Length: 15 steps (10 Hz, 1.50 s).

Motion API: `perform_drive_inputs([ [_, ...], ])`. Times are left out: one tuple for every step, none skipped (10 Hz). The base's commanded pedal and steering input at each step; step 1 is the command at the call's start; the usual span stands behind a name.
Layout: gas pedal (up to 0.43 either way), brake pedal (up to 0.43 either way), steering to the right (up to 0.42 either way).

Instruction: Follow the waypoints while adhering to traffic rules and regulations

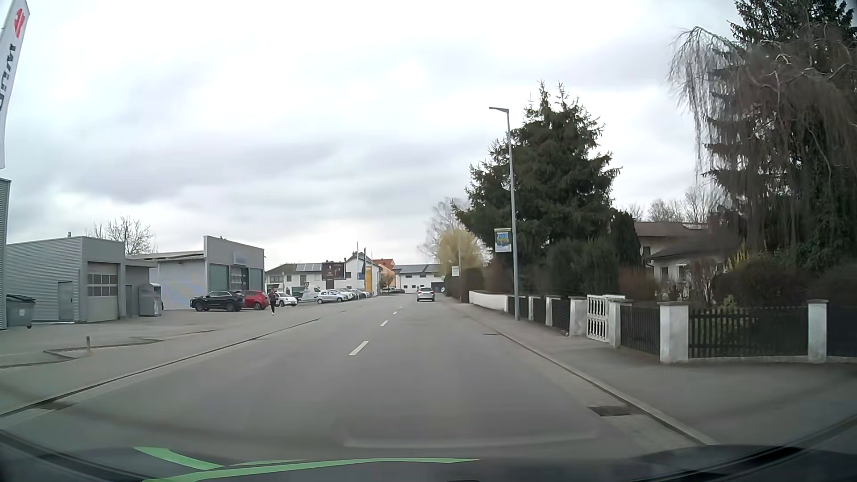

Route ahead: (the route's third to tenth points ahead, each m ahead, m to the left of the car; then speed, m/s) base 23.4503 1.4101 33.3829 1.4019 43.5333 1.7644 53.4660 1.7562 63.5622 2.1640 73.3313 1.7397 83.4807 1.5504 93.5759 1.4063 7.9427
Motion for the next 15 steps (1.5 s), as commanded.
perform_drive_inputs([
  [0.130,0.000,-0.003],
  [0.130,0.000,-0.002],
  [0.130,0.000,-0.002],
  [0.130,0.000,-0.002],
  [0.130,0.000,-0.002],
  [0.130,0.000,-0.002],
  [0.130,0.000,-0.002],
  [0.130,0.000,-0.002],
  [0.130,0.000,-0.002],
  [0.130,0.000,-0.002],
  [0.130,0.000,-0.002],
  [0.130,0.000,-0.002],
  [0.130,0.000,-0.002],
  [0.130,0.000,-0.003],
  [0.130,0.000,-0.002],
])
